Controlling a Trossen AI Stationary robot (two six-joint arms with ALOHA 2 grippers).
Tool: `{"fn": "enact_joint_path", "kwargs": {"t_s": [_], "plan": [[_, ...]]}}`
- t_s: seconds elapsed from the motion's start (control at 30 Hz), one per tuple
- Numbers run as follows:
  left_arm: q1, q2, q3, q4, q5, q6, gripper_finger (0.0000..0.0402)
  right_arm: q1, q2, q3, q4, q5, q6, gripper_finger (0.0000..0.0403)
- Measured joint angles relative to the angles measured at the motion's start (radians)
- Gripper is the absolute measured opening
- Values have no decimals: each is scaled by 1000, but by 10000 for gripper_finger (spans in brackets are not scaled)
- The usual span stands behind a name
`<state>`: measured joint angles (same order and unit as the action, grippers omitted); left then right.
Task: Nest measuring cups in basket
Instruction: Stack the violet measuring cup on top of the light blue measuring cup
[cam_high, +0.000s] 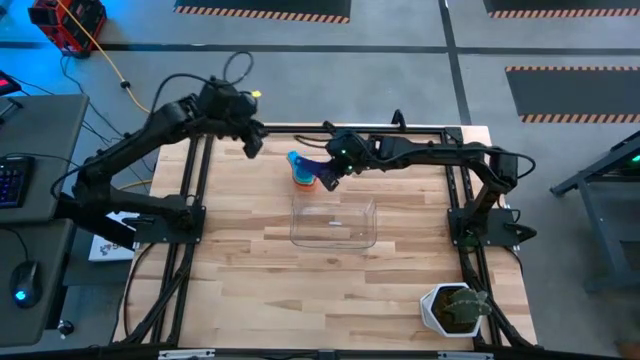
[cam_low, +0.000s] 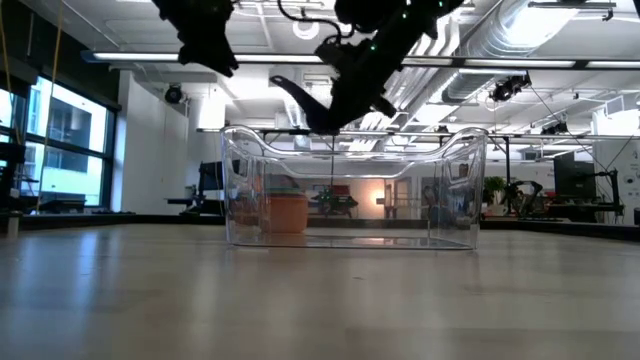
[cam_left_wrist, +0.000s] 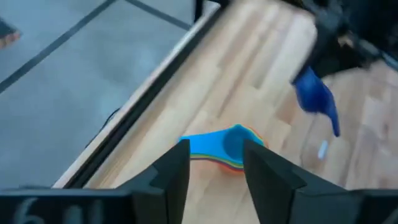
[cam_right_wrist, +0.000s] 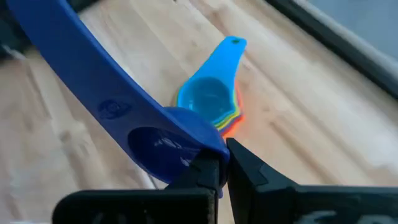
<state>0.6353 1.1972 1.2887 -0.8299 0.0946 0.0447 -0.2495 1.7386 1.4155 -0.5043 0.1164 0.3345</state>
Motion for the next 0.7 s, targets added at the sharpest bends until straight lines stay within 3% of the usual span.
{"fn": "enact_joint_path", "kwargs": {"t_s": [0.13, 0.27, 0.4, 0.5, 0.7], "plan": [[49, -69, -68, 98, 54, -72, 147, -15, 2, -105, 211, -76, 120, 2], [65, -188, -237, 315, 159, -171, 146, -15, 1, -232, 403, -150, 249, 1], [59, -293, -387, 490, 170, -267, 145, -13, -3, -272, 550, -204, 432, 1], [50, -336, -468, 572, 162, -337, 145, -12, 25, -220, 527, -204, 498, 1], [50, -357, -554, 670, 158, -429, 145, -16, 158, 51, 259, -171, 442, 0]]}}
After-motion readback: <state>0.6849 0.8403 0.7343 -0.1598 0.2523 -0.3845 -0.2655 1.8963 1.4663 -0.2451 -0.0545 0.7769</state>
